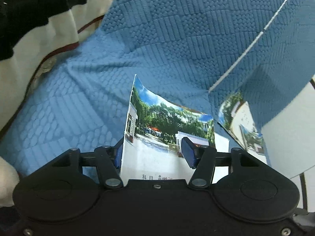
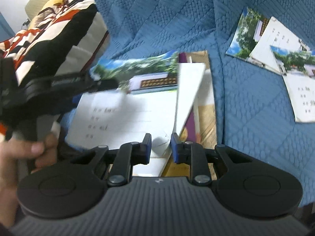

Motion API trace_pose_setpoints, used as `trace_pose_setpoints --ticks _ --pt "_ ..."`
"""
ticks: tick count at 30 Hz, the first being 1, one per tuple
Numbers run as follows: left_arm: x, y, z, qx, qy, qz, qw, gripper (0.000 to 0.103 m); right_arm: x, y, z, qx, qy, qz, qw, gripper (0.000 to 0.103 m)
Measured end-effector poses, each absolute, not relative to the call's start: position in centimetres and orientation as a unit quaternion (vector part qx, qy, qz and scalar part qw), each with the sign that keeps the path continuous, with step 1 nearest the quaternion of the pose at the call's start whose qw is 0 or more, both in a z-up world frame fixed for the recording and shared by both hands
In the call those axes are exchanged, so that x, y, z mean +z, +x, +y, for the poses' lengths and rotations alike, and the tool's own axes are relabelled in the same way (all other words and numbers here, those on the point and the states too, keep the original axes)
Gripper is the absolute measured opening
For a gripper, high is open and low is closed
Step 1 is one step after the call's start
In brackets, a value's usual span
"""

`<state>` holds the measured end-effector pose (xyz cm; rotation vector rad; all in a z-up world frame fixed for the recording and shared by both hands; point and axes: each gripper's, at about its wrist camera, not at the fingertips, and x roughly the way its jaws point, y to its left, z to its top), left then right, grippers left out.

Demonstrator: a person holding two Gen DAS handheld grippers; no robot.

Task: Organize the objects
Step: 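Withdraw both grippers from the stacked booklets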

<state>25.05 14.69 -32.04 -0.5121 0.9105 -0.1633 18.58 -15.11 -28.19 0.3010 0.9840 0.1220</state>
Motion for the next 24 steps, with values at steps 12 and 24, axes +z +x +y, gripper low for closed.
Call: trace_pose_setpoints --ticks 12,24 --pt "-32.0 24.1 14.5 -0.054 -0.213 0.458 0.861 0.052 -29.1 20.5 -16.2 0.013 0.168 0.450 0.877 0.038" --pt "-31.5 22.6 12.6 -0.084 -0.184 0.468 0.860 0.042 -29.8 23.6 -17.2 0.006 0.145 0.431 0.891 0.040"
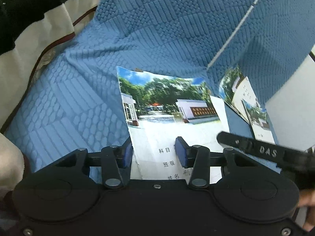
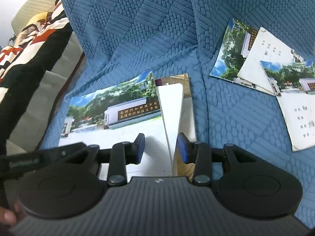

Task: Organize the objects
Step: 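Withdraw both grippers from the stacked booklets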

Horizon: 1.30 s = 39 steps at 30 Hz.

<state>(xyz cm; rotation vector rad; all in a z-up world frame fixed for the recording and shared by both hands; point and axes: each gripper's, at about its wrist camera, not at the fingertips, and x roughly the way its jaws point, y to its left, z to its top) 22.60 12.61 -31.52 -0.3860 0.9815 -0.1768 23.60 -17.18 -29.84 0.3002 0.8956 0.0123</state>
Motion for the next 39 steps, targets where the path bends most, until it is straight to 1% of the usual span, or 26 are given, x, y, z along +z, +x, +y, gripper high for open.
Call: trace_pose_setpoints --ticks 3,4,7,14,20,27,29,31,34,39 --pt "-31.4 22.0 12.5 -0.086 -0.194 0.471 0.856 0.043 -29.5 23.4 -17.1 0.007 0.133 0.432 0.892 0.040" --pt "-31.4 21.8 12.5 -0.088 -0.197 0.470 0.856 0.045 -29.4 23.2 -17.0 0.007 0.128 0.430 0.894 0.040" --pt "-31.1 21.4 12.6 -0.084 -0.204 0.463 0.858 0.054 -29.0 22.4 -17.3 0.007 0.132 0.425 0.896 0.038" --pt "-30.7 22.3 13.4 -0.064 -0.206 0.449 0.867 0.055 -28.0 19.9 -17.4 0.006 0.123 0.410 0.904 0.038" --pt "-30.9 23.4 12.8 -0.070 -0.185 0.447 0.872 0.052 -28.5 18.9 -16.8 0.010 0.123 0.421 0.899 0.040" --pt "-30.6 23.0 12.2 -0.087 -0.182 0.447 0.872 0.053 -27.6 17.2 -16.4 0.014 0.135 0.418 0.898 0.040" --pt "-30.4 23.0 12.1 -0.087 -0.185 0.452 0.868 0.061 -27.3 16.7 -16.2 0.016 0.130 0.418 0.899 0.040" --pt "-30.0 22.8 12.1 -0.092 -0.188 0.450 0.868 0.063 -27.1 16.4 -16.4 0.015 0.133 0.416 0.899 0.039" --pt "-28.7 22.2 11.9 -0.088 -0.181 0.441 0.875 0.069 -26.5 15.9 -17.1 0.010 0.146 0.411 0.900 0.039" --pt "-25.5 20.5 10.6 -0.109 -0.177 0.426 0.880 0.070 -23.2 14.4 -18.2 0.006 0.150 0.383 0.911 0.039"
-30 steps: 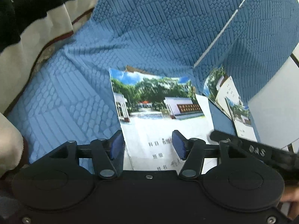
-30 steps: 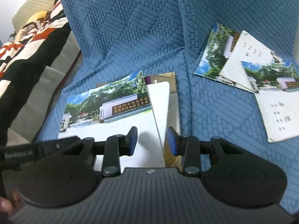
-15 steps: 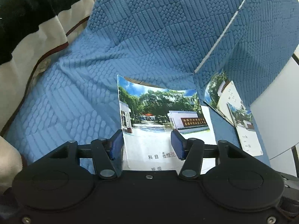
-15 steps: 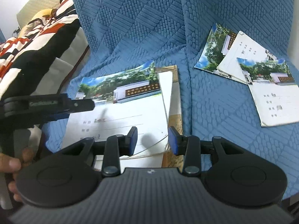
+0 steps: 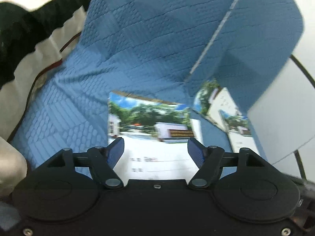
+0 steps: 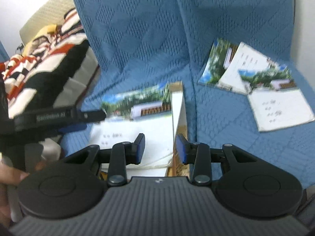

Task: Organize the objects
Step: 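Withdraw both grippers from the stacked booklets, then move both grippers toward the remaining photo-covered booklets on the seat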

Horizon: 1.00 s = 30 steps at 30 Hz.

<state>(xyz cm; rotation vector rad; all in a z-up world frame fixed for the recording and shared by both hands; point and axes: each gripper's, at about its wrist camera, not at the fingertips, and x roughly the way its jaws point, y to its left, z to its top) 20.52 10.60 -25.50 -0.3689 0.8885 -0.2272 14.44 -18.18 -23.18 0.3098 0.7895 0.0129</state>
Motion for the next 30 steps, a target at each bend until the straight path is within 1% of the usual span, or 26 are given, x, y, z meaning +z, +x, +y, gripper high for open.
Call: trace_pose_setpoints --ticks 8,9,11,17,24,30 --pt "-18.1 16.2 7.1 -0.148 -0.158 0.390 0.895 0.085 -17.1 10.4 -20.3 -0.005 0.147 0.339 0.929 0.039" --pt "-17.3 15.7 6.7 -0.152 -0.155 0.386 0.897 0.086 -16.7 9.8 -20.5 -0.007 0.148 0.336 0.930 0.039" --pt "-15.7 14.7 5.8 -0.163 -0.150 0.379 0.898 0.091 -15.8 8.5 -21.0 -0.013 0.150 0.332 0.931 0.039" --pt "-12.5 11.5 3.2 -0.189 -0.148 0.365 0.899 0.100 -13.9 4.5 -22.8 -0.037 0.156 0.322 0.933 0.039" --pt "-10.3 8.1 0.0 -0.207 -0.146 0.362 0.897 0.102 -13.2 0.5 -24.8 -0.061 0.164 0.323 0.930 0.039" --pt "-10.1 6.2 -2.3 -0.207 -0.140 0.358 0.900 0.102 -14.0 -2.0 -26.2 -0.077 0.174 0.333 0.923 0.039"
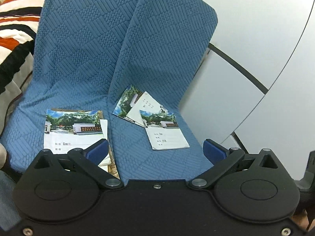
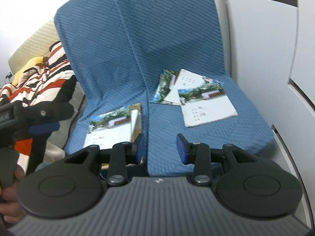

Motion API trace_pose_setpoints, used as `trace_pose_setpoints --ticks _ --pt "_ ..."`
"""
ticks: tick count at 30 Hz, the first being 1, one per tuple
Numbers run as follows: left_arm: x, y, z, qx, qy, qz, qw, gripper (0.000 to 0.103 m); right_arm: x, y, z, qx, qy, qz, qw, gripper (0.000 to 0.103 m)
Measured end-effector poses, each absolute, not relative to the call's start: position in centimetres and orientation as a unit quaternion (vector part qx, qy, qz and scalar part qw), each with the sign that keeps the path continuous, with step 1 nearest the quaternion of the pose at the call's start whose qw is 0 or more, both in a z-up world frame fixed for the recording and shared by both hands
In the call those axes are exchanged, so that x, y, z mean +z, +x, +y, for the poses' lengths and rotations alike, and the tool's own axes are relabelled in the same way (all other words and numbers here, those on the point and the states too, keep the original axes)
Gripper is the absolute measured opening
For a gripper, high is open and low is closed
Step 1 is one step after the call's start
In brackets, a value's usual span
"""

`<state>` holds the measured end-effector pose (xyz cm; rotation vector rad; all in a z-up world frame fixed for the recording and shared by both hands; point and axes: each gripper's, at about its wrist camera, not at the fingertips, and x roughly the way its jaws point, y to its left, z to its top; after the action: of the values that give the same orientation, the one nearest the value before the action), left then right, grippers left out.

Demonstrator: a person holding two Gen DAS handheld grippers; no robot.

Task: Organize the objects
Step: 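Move both grippers toward the remaining photo-covered booklets on the seat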

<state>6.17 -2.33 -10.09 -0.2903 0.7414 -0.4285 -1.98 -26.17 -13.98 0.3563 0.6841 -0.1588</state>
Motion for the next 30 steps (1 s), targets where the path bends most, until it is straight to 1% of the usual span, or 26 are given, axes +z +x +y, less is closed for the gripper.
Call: trace_pose_setpoints --ticks 2,5,7,8,10,11,19,25,30 --pt "-10.5 6.0 -2.9 -0.211 -0.151 0.368 0.893 0.102 -14.3 -2.5 -26.6 -0.086 0.169 0.336 0.922 0.039" --pt "-11.1 5.9 -3.8 -0.216 -0.151 0.378 0.888 0.102 -14.7 -3.1 -27.6 -0.100 0.172 0.339 0.919 0.048" --pt "-11.5 6.0 -4.6 -0.214 -0.139 0.380 0.889 0.102 -14.9 -3.4 -28.2 -0.103 0.176 0.334 0.920 0.058" --pt "-11.8 6.0 -5.0 -0.215 -0.137 0.380 0.889 0.102 -14.9 -3.5 -28.6 -0.104 0.177 0.333 0.921 0.061" --pt "-12.3 6.4 -5.9 -0.223 -0.139 0.382 0.886 0.102 -15.0 -3.6 -29.1 -0.103 0.180 0.329 0.921 0.082" --pt "-12.6 6.5 -6.3 -0.225 -0.139 0.384 0.885 0.102 -15.1 -3.6 -29.5 -0.102 0.181 0.326 0.922 0.083" --pt "-15.9 9.0 -9.6 -0.222 -0.132 0.393 0.883 0.102 -17.2 -2.6 -32.6 -0.115 0.177 0.330 0.920 0.083" --pt "-19.3 11.3 -12.0 -0.210 -0.106 0.412 0.880 0.102 -20.4 -1.0 -34.9 -0.133 0.179 0.331 0.917 0.083" --pt "-21.7 13.1 -12.9 -0.196 -0.108 0.432 0.874 0.102 -23.2 0.6 -37.1 -0.144 0.193 0.343 0.908 0.083"
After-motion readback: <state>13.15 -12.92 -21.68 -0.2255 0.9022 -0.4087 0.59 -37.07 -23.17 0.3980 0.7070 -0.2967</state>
